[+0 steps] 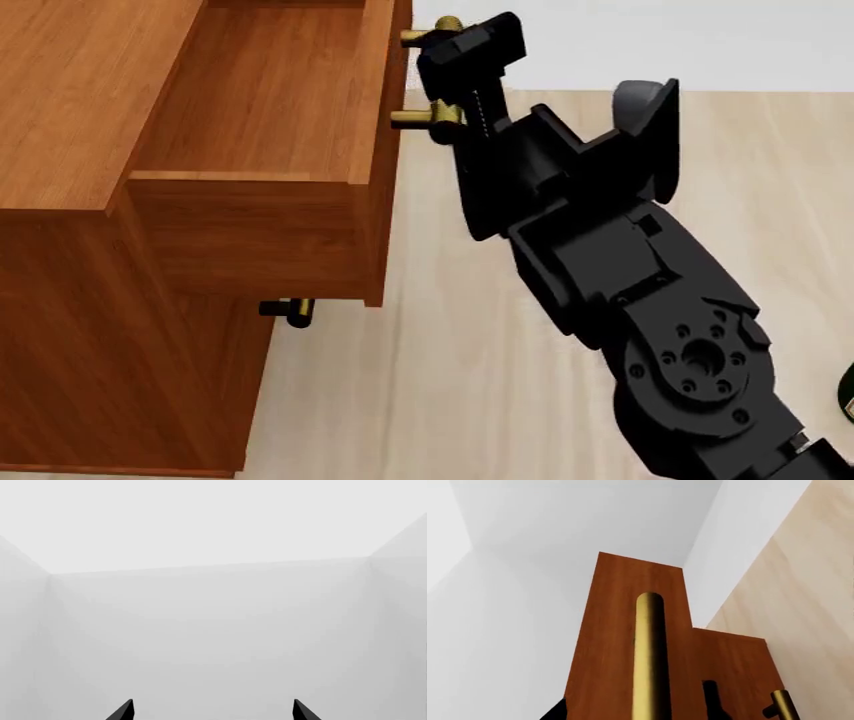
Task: Close the bottom drawer of the cabinet and open the top drawer.
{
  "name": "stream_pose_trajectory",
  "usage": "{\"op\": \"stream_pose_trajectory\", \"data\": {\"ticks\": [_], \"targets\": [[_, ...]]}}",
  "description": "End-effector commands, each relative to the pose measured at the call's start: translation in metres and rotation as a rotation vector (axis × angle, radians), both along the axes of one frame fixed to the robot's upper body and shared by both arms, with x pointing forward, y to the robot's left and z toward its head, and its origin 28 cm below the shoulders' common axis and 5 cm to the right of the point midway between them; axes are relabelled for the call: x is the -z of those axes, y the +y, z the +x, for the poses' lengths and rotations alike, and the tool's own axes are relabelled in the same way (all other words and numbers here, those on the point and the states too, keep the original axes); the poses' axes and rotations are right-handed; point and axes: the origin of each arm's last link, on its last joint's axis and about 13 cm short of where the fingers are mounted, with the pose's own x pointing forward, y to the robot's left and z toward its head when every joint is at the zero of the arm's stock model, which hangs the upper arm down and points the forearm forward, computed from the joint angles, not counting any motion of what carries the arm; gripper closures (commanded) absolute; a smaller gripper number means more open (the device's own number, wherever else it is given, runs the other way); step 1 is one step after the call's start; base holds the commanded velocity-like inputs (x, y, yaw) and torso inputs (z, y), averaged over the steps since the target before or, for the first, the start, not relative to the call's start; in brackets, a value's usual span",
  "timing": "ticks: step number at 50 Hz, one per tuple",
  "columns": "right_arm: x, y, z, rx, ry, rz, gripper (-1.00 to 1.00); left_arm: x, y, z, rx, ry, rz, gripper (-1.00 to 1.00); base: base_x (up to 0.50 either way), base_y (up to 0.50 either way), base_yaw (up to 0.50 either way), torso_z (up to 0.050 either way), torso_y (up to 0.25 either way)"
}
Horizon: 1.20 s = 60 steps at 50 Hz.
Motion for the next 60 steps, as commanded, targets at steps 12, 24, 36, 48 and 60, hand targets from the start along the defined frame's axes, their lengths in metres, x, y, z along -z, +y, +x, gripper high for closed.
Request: {"op": "stream_pose_trajectory", "data": {"ticks": [12,24,36,48,60], "targets": [[-0.008,-0.025,-0.010,0.078,-0.030,0.005,-1.00,-0.001,-0.003,0.003,0.007,0.002,0.004,-1.00,0.00,0.00,0.00,0.000,0.000],[-0.017,-0.044,-0.019,0.171,-0.064,-0.057,-1.00,-0.002,-0.005,0.004,0.014,0.001,0.007,-1.00,0.00,0.00,0.00,0.000,0.000],[-0.039,-0.050,-0.023,0.237,-0.143,-0.377,-1.00,0.001,-0.005,0.003,0.018,0.004,0.005,-1.00,0.00,0.00,0.00,0.000,0.000],[-0.074,-0.052,-0.033,0.271,-0.222,-0.805,-1.00,0.005,-0.005,0.004,0.026,0.009,-0.004,-1.00,0.00,0.00,0.00,0.000,0.000],[-0.111,-0.051,-0.040,0.209,-0.260,-0.964,-1.00,0.006,-0.005,0.004,0.028,0.010,-0.007,-1.00,0.00,0.00,0.00,0.000,0.000]]}}
